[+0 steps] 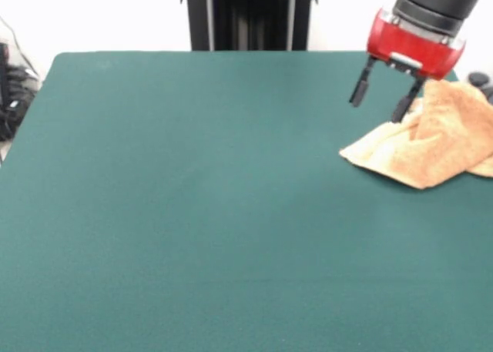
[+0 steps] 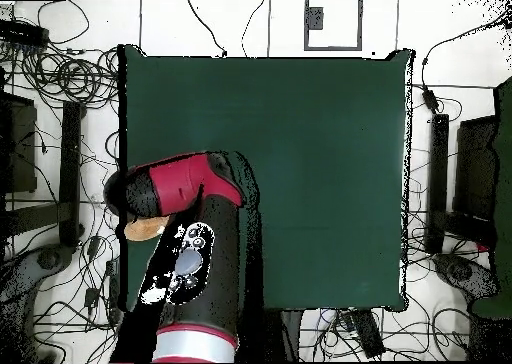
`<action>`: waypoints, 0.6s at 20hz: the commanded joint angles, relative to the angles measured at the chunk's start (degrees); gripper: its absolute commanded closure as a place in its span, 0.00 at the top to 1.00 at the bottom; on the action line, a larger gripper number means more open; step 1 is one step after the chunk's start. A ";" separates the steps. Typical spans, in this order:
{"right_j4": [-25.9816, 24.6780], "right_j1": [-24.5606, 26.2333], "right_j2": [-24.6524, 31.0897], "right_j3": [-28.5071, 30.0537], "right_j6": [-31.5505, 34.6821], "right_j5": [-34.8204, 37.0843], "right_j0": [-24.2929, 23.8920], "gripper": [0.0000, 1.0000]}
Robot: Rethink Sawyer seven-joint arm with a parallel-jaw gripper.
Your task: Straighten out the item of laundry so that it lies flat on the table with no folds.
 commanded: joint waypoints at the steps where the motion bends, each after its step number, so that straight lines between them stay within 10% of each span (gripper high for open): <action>1: 6.28 5.95 3.95 3.08 11.08 -3.98 -5.65 1.00; 6: 16.32 7.02 28.78 15.99 -0.69 -15.88 -26.14 1.00; 12: 15.36 10.92 40.87 18.53 -5.17 -16.48 -36.08 1.00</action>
